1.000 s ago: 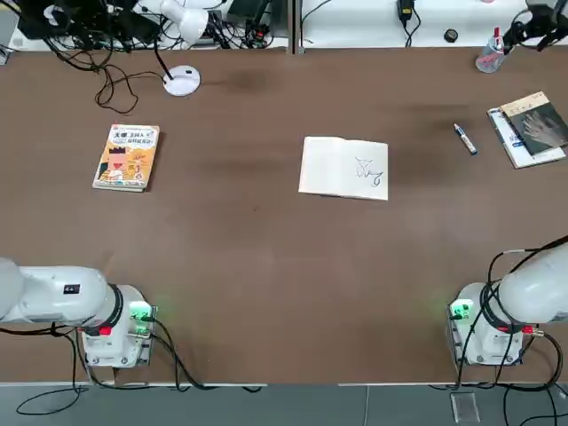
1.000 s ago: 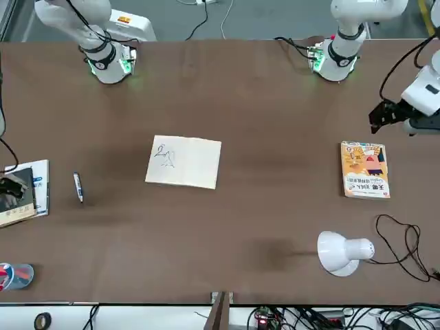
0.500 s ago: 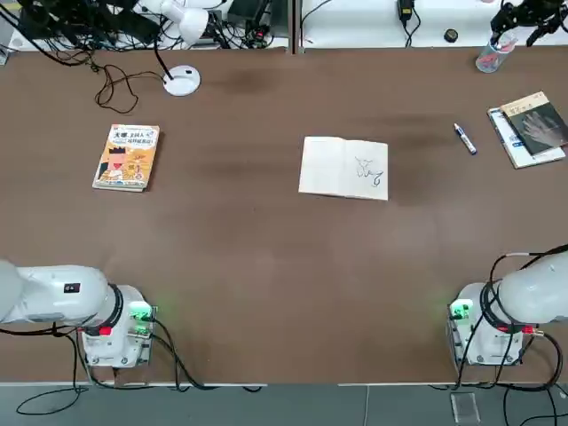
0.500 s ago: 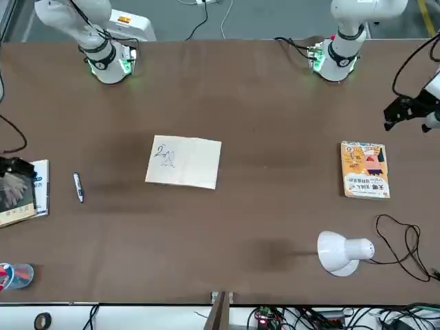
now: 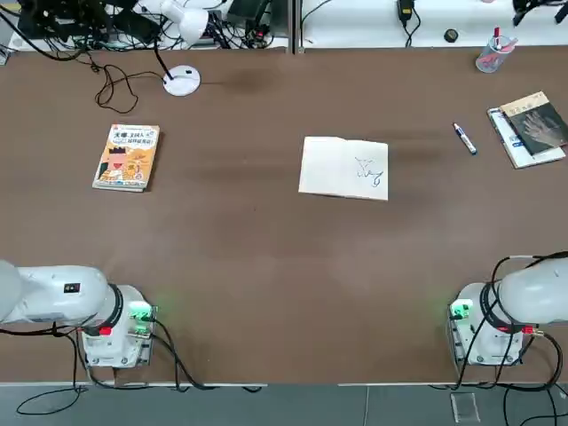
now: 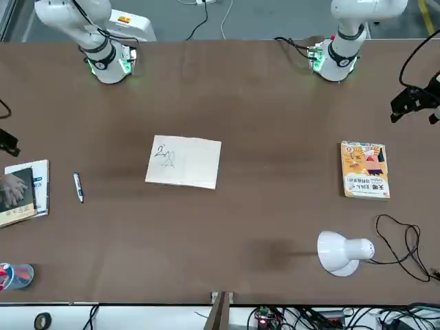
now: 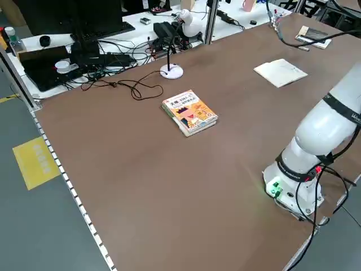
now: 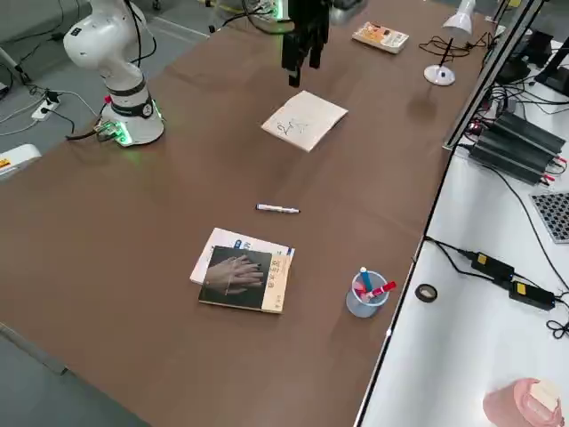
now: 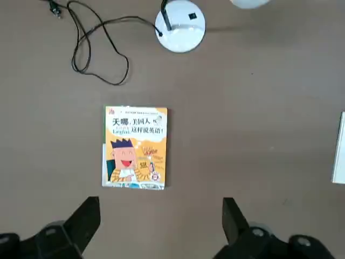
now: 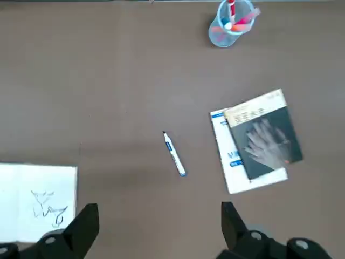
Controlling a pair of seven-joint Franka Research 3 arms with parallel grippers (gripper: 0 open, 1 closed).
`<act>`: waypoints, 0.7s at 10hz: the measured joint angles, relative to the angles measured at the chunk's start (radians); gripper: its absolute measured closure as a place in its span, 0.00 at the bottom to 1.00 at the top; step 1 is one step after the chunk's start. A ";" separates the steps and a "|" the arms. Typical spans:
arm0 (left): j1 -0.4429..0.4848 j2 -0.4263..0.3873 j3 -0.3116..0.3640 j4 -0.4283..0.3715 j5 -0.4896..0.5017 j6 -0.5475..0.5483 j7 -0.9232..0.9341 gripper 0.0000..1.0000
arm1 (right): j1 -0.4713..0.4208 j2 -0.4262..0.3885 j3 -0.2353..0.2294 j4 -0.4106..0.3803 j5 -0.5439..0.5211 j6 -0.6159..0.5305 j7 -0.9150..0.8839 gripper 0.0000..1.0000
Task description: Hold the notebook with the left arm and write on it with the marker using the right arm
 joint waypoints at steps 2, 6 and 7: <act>0.000 0.000 0.006 0.006 0.000 -0.030 0.003 0.00 | 0.004 -0.005 0.008 0.097 0.001 -0.106 0.017 0.00; 0.000 0.000 0.008 0.007 0.000 -0.075 0.005 0.00 | 0.005 -0.003 0.010 0.130 0.003 -0.160 0.042 0.00; 0.000 0.000 0.008 0.007 0.000 -0.079 0.005 0.00 | 0.004 -0.002 0.010 0.110 0.003 -0.157 0.045 0.00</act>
